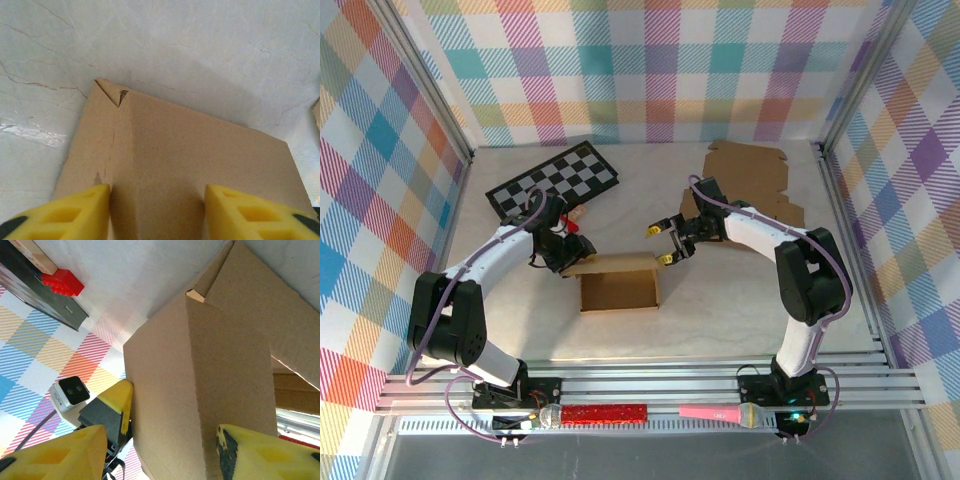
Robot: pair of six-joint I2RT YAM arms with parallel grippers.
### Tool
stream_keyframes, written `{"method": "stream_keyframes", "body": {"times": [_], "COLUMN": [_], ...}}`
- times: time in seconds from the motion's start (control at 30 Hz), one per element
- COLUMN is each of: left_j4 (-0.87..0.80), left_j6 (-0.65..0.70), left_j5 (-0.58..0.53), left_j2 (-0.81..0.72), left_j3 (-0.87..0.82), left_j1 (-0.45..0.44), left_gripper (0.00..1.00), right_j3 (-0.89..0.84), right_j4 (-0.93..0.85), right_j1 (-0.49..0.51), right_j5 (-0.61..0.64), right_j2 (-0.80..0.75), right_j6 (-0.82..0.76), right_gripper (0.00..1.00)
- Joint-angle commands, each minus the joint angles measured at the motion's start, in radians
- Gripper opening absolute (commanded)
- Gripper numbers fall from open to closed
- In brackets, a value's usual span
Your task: Fold the paper box
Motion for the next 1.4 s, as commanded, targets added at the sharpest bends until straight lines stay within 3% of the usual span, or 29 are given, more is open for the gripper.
{"method": "stream_keyframes", "body": {"times": [0.0, 0.57, 0.93, 1.37], "left_j4": [0.062, -0.039, 0.026, 0.051], "left_j6": [-0.012, 0.007, -0.017, -0.128], "left_j5": [0.063, 0.077, 0.078, 0.123], "left_j2": [0.004, 0.011, 0.022, -0.03], "left_j3": [0.004, 0.138, 0.057, 0.081], "left_j1": [-0.024, -0.023, -0.023, 0.009], "left_gripper": [0.45, 0.38, 0.37, 0.13], "right_j3": [0.027, 0.088, 0.068, 0.126], "right_j4": [0.03, 0.0, -0.008, -0.216], "right_j1": [0.043, 0.052, 0.054, -0.039], "right_j5": [-0.025, -0.025, -0.033, -0.039], "right_j2": [0.027, 0.015, 0.045, 0.024], "right_j6": [0.029, 0.043, 0.013, -0.197], "right_gripper": [0.59, 0.57, 0.55, 0.55]}}
